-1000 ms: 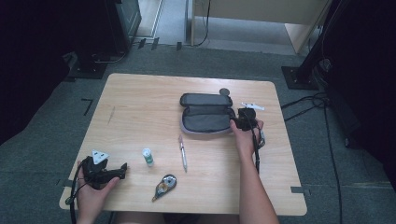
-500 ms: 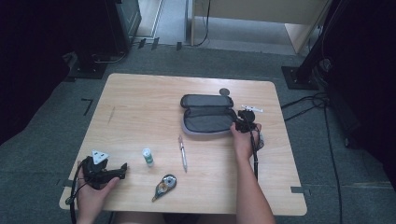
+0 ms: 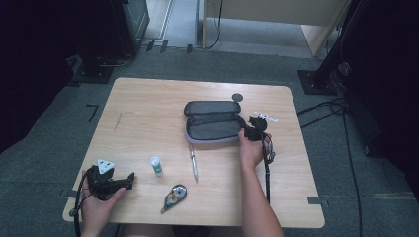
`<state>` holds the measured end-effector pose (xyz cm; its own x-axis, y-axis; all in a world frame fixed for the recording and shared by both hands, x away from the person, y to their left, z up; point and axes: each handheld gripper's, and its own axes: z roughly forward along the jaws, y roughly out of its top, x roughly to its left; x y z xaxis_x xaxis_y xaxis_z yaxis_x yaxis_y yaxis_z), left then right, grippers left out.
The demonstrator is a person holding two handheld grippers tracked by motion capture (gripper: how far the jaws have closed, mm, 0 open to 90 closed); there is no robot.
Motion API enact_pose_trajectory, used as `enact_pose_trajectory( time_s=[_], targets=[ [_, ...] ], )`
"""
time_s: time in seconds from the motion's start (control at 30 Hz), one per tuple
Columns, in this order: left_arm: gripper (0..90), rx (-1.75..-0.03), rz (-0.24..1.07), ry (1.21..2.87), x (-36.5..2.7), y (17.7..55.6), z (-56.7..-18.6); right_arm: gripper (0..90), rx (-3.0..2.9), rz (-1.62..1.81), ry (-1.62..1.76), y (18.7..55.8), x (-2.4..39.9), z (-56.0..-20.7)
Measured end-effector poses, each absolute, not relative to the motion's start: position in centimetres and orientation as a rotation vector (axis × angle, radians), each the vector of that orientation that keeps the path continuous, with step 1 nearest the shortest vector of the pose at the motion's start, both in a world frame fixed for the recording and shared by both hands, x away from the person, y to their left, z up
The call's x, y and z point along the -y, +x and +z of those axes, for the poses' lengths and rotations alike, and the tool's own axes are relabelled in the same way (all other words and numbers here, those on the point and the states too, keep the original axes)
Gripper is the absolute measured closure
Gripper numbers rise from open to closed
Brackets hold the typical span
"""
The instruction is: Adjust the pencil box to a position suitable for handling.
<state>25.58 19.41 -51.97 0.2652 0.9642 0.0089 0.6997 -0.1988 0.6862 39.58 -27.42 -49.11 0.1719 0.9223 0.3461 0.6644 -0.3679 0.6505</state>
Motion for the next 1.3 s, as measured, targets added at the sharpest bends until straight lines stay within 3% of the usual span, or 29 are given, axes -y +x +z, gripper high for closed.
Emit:
enact_pose_trajectory(
  time_s=[0.63,0.9,1.3],
  targets=[
    [0.0,-1.498,0.605,1.974,-19.4,25.6,-52.0,87.2,-1.37,1.099,2.153,38.1,23.2,-50.0],
    [0.0,-1.498,0.604,1.975,-19.4,25.6,-52.0,69.7,-1.406,1.208,2.096,36.9,22.9,-49.8],
    [0.0,-1.498,0.604,1.974,-19.4,25.6,-52.0,60.8,-1.6,1.2,1.852,33.9,22.4,-48.2]
  ],
)
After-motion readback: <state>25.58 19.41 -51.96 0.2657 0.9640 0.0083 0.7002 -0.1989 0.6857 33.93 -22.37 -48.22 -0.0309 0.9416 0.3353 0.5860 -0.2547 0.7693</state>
